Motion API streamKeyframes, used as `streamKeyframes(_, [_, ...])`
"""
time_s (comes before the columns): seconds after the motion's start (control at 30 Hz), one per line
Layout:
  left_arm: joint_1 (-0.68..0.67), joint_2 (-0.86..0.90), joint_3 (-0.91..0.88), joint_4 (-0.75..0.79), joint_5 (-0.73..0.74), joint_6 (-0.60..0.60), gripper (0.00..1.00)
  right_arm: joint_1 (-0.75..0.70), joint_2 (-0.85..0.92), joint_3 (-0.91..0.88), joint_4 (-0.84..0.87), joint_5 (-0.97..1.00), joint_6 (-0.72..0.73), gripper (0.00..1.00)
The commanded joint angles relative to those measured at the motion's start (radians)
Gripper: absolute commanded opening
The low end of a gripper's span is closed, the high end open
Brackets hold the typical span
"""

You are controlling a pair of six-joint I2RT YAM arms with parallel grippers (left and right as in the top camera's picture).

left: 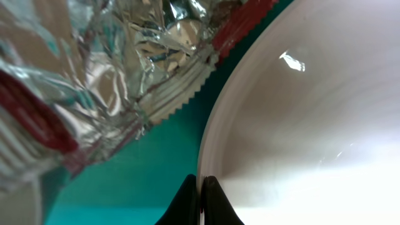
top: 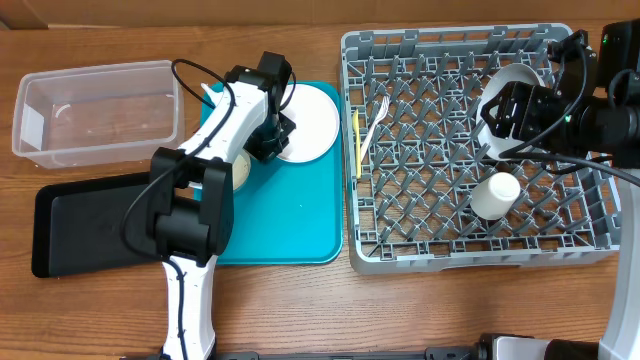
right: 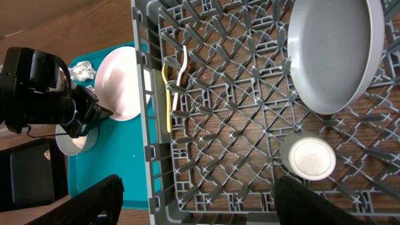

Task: Sort waste into correct bins and load items into the dishwasher rack
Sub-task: 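Grasp the pink plate edge on the teal tray with the left gripper, then lift the pink plate and hand it to the right gripper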

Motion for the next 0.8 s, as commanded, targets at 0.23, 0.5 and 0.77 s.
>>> streamKeyframes(0.23, [-0.010, -0.055, 0.032, -0.077, -0.023, 0.084, 0.04, 0.004, -0.005, -0.001, 0.003, -0.008, 0.000, 0.81])
streamKeyframes(0.5, [0.003, -0.196, 0.085, -0.155, -0.153, 0.134, 0.04, 0.004, -0.005, -0.001, 0.008, -0.008, 0.000, 0.81])
streamKeyframes(0.77, [0.028, -0.420, 0.099, -0.174, -0.197, 0.323, 0.04, 0.004, -0.005, 0.000, 0.010, -0.052, 0.000, 0.80])
